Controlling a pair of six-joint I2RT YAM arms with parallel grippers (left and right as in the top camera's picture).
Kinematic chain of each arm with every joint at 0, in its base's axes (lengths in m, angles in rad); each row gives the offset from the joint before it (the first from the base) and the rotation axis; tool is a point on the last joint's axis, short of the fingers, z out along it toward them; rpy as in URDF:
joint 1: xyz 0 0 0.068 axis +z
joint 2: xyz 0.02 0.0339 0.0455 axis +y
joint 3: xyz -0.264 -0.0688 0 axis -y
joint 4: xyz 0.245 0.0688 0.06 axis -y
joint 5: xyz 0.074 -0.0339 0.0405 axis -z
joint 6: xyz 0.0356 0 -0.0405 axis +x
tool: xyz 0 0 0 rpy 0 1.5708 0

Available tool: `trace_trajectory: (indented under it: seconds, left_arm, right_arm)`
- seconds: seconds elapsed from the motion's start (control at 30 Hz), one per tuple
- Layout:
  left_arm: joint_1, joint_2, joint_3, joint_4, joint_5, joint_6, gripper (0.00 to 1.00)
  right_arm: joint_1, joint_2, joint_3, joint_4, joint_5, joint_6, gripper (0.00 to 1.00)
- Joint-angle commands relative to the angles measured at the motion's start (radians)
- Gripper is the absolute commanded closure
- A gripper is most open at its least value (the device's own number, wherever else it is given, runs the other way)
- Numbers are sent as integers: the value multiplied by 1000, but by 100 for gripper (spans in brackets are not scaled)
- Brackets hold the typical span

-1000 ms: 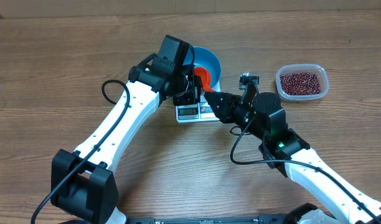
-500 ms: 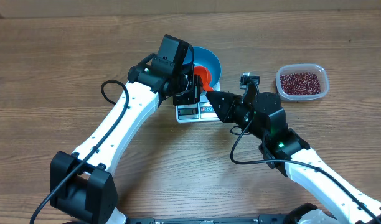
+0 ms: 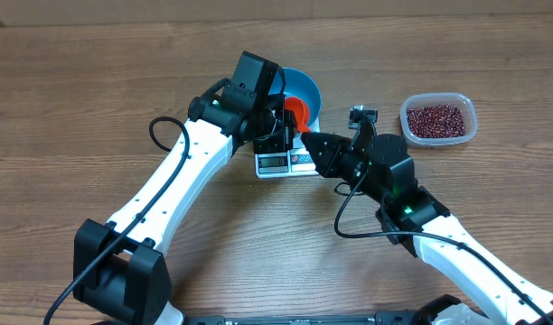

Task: Scoop item into bowl and weigh 150g on scale
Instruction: 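Close the right gripper on the blue handle of the scoop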

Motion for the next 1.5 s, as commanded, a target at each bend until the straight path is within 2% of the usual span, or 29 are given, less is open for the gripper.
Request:
trace_trajectory:
  seconds: [0.0,0.7,0.93,1.17,1.4,1.43,1.47]
  left_arm:
    - [-13,-26,11,-9,3,-14,95]
    - [-13,-26,11,-11,-13,-14,96]
    - [-13,-26,11,-11,-13,-14,96]
    - [-13,-26,11,-11,-13,-14,96]
    - [-13,-26,11,-10,-13,-14,96]
    - [-13,-26,11,-11,-16,-14,90]
    - [-13,-26,11,-11,-16,-14,76]
  right_arm:
    - [4,2,19,3,16,-4,91]
    - [4,2,19,9,92,-1,94]
    - [4,2,19,36,93,-1,89]
    - [4,2,19,38,102,-1,96]
    - [4,2,19,38,105,-1,96]
    - [4,2,19,38,105,-1,96]
    - [4,2,19,38,105,-1,96]
